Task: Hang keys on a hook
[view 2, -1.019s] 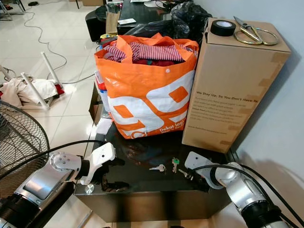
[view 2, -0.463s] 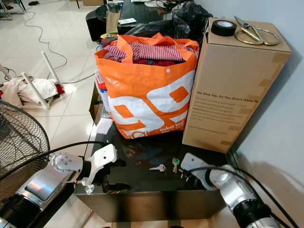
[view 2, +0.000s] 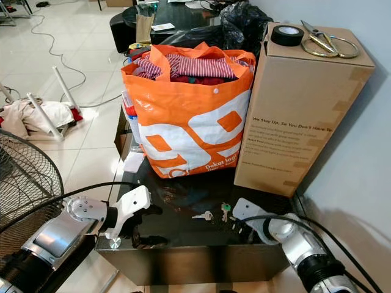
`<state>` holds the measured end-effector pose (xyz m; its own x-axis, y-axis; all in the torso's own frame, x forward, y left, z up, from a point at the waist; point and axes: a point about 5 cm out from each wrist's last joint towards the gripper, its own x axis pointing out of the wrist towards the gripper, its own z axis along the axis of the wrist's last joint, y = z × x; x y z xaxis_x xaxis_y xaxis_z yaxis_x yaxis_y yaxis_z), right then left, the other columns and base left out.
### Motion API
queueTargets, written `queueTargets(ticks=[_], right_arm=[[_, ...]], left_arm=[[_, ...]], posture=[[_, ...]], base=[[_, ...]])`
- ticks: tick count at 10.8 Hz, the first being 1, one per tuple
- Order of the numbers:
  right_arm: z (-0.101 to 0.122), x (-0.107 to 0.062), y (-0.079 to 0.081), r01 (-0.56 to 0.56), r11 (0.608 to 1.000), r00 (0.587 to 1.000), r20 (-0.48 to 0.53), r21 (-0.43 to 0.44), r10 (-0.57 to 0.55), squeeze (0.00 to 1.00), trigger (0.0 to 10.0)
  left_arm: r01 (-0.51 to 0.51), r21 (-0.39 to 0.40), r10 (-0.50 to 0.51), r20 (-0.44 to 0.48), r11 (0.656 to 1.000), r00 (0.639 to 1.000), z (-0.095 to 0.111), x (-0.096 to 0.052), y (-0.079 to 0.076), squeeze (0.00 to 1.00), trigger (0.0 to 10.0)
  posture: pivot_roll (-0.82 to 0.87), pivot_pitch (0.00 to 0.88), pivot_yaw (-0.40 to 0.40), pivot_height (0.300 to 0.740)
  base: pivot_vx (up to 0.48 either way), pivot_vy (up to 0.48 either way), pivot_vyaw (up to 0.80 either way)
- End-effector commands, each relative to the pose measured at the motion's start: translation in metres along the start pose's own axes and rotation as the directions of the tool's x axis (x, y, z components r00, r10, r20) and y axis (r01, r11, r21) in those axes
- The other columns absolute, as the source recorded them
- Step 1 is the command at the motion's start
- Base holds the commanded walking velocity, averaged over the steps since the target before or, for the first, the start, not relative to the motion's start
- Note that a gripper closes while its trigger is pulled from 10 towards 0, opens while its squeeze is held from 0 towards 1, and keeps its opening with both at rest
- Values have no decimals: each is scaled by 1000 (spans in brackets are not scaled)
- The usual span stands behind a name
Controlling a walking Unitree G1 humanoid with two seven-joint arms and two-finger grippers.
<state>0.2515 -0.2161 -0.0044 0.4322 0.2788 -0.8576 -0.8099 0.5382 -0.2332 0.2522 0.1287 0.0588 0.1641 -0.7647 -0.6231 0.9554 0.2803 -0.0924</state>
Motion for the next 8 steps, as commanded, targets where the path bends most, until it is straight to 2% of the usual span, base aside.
queueTargets(ticks=[1,6,8], right_arm=[[6,1,-4,9,1000,1000,5,-30,-9,0,0],[6,2,-8,16,999,1000,12,-39,-16,0,0],[9,-12,-12,-6,997,998,55,-78,10,0,0]], left_arm=[[-9,25,10,-12,1000,1000,2,-2,4,0,10000],[-12,38,12,-2,999,1000,8,-2,6,0,10000],[-37,48,36,19,998,999,12,-4,8,0,10000]], posture=[[-223,0,68,740],[-223,0,70,740],[-223,0,72,740]], base=[[0,0,0],[0,0,0],[0,0,0]])
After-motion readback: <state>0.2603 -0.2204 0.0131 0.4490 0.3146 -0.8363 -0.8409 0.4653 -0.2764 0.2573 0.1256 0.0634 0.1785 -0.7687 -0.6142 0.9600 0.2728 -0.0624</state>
